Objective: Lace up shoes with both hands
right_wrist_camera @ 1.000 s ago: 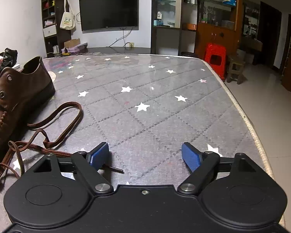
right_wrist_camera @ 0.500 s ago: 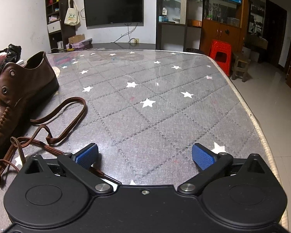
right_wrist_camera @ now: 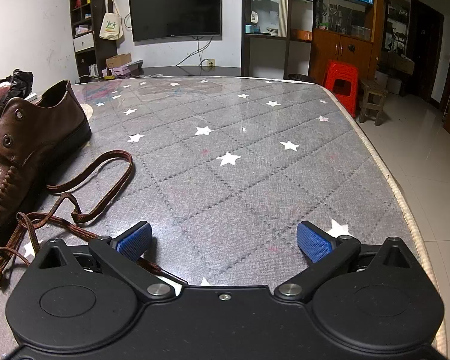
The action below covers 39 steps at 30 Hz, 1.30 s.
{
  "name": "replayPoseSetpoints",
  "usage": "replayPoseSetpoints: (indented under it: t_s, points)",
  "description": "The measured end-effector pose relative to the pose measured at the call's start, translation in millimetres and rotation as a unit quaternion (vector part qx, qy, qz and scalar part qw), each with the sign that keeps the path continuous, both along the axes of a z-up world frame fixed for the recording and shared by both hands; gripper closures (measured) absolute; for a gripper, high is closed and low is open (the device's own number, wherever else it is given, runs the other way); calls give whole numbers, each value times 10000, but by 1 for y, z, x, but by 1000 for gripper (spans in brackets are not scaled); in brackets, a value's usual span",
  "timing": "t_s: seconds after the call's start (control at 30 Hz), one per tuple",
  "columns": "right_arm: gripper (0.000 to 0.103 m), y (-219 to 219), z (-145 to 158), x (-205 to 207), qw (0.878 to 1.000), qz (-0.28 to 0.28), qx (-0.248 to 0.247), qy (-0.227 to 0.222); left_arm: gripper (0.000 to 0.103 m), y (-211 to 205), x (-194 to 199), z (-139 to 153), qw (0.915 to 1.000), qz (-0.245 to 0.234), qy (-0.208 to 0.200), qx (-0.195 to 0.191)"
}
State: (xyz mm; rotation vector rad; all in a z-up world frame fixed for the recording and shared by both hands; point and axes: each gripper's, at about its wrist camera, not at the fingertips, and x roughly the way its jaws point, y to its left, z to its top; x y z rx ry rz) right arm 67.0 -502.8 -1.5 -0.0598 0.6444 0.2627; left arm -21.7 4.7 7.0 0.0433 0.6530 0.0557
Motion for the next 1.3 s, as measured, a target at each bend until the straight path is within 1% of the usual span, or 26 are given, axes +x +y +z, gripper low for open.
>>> replayPoseSetpoints:
  t_s: [1.3]
  points:
    - [0, -3, 3, 2, 10000, -4, -6, 5, 12, 1, 1, -1, 10000, 8, 7, -9]
